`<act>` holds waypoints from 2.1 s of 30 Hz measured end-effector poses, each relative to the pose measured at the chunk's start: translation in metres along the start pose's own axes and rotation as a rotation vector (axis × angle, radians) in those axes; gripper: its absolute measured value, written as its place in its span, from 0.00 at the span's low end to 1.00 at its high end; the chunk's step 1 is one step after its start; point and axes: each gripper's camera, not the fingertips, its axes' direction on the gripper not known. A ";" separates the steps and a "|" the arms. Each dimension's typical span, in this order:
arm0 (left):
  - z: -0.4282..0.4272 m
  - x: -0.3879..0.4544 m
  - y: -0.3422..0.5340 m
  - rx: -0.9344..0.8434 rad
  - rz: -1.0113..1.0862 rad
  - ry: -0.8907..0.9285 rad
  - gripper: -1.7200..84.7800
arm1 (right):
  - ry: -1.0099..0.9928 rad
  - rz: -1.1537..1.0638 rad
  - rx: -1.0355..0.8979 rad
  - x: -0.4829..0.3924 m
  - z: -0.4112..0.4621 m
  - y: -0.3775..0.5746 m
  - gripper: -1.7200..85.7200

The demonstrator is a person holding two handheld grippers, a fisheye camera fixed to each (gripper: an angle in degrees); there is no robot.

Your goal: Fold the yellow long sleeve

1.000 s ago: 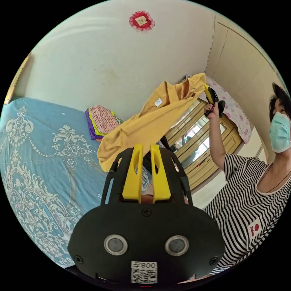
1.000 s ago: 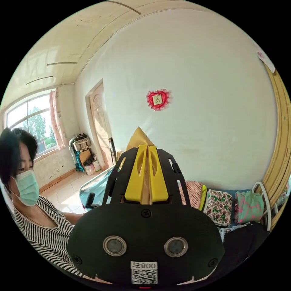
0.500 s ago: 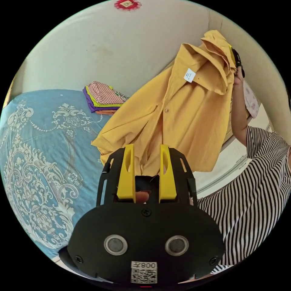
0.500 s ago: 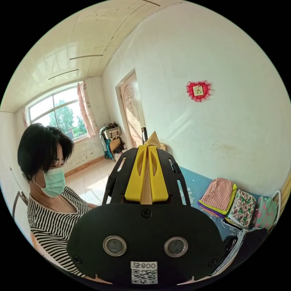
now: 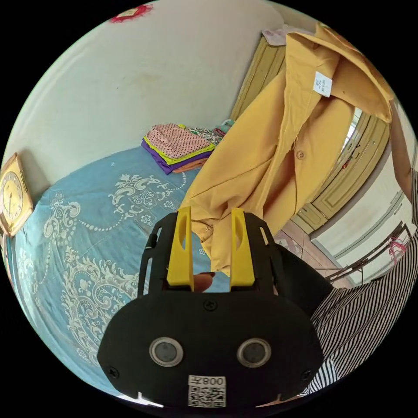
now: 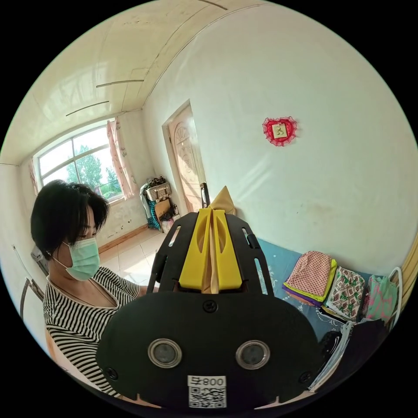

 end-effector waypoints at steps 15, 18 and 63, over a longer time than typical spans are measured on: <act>0.016 0.124 0.005 -0.088 0.042 -0.033 0.03 | 0.008 0.066 0.016 0.061 -0.006 0.045 0.02; -0.018 0.137 0.019 0.005 -0.021 -0.030 0.03 | 0.017 0.073 0.040 0.075 -0.016 0.055 0.02; -0.555 0.390 0.170 0.563 -0.170 -1.014 0.02 | -0.243 0.049 0.118 0.243 0.021 0.138 0.02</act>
